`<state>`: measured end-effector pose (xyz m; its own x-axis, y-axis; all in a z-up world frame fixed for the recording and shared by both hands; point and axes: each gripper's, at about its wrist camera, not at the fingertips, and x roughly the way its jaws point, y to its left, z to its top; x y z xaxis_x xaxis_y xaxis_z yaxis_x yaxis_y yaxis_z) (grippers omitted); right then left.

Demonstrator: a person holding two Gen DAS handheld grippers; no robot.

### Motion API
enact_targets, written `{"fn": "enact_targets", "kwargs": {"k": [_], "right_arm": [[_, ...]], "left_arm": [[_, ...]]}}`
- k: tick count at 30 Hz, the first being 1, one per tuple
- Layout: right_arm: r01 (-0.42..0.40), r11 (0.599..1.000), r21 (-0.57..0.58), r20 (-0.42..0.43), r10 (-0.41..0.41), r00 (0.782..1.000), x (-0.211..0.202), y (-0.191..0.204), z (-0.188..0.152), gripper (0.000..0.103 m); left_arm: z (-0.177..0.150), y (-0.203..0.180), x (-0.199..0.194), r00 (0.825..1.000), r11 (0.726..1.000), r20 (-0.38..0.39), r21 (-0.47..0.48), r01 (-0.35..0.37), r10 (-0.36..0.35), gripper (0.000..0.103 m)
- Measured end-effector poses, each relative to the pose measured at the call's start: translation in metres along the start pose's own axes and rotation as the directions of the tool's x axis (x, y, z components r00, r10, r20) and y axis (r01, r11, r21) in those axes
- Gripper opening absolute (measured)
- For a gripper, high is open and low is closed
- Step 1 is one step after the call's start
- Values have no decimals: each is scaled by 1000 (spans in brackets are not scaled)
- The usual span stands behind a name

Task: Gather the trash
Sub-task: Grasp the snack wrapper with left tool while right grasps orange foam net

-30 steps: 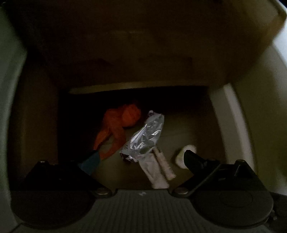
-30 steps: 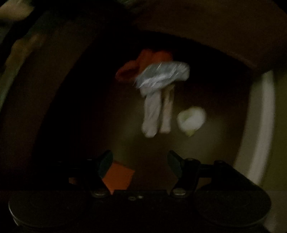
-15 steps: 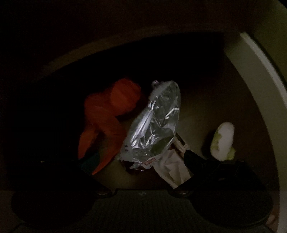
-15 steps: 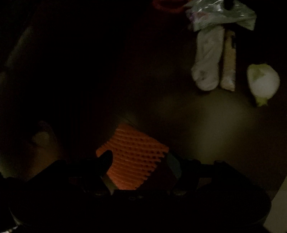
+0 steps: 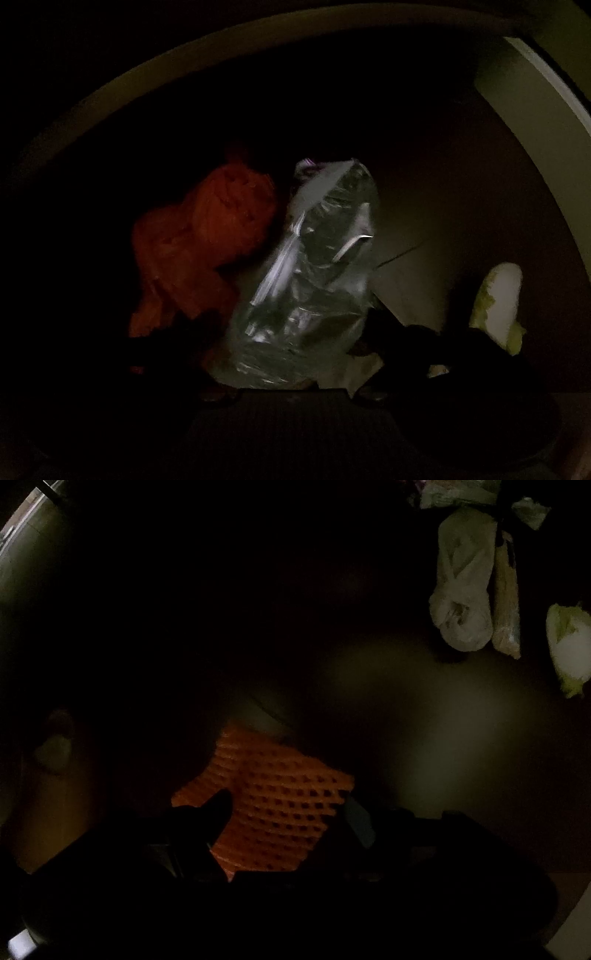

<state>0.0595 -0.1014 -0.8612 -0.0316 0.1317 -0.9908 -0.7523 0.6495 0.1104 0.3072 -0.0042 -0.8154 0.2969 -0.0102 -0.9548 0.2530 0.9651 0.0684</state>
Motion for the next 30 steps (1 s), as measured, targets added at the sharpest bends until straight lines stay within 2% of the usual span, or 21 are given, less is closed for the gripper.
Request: {"fn": "enact_targets", "kwargs": {"k": [2, 3, 5, 7, 8, 10, 14, 19, 23, 25, 30], "right_arm": [[17, 1000, -9, 2, -17, 1000, 1, 4, -1, 64], [26, 1000, -13, 4, -26, 1000, 2, 8, 0, 59], [27, 999, -29, 11, -26, 1000, 3, 15, 0, 38], [-3, 999, -42, -3, 2, 1000, 3, 23, 2, 26], [-11, 999, -51, -9, 11, 1000, 3, 24, 2, 20], [-24, 998, -66, -10, 23, 1000, 3, 27, 2, 15], [-26, 998, -59, -2, 26, 1000, -7, 28, 2, 13], [-21, 999, 30, 58, 19, 998, -48, 16, 0, 13], [-1, 984, 176, 115, -19, 993, -103, -2, -3, 13], [7, 968, 251, 128, -40, 991, -124, -24, 3, 13], [30, 928, 372, 184, -105, 977, -219, -59, 8, 13]], "left_arm": [[0, 2, 0, 1000, 1000, 6, -23, 3, -2, 58], [0, 3, 0, 1000, 1000, 9, -28, 6, -6, 53], [1, 4, -1, 1000, 999, 11, -39, 18, -18, 34], [1, 6, -4, 999, 998, 18, -56, 28, -27, 27], [1, 8, -5, 999, 997, 19, -72, 37, -36, 17], [0, 12, -7, 999, 993, 19, -109, 47, -45, 10], [0, 23, -15, 998, 985, 29, -164, 55, -51, 6], [-10, 33, -42, 998, 969, 35, -237, 65, -58, 6], [-22, 32, -81, 998, 958, 32, -279, 65, -59, 5], [-25, 33, -104, 998, 954, 28, -292, 68, -63, 5], [-28, 34, -182, 996, 948, 24, -307, 86, -82, 5]]}}
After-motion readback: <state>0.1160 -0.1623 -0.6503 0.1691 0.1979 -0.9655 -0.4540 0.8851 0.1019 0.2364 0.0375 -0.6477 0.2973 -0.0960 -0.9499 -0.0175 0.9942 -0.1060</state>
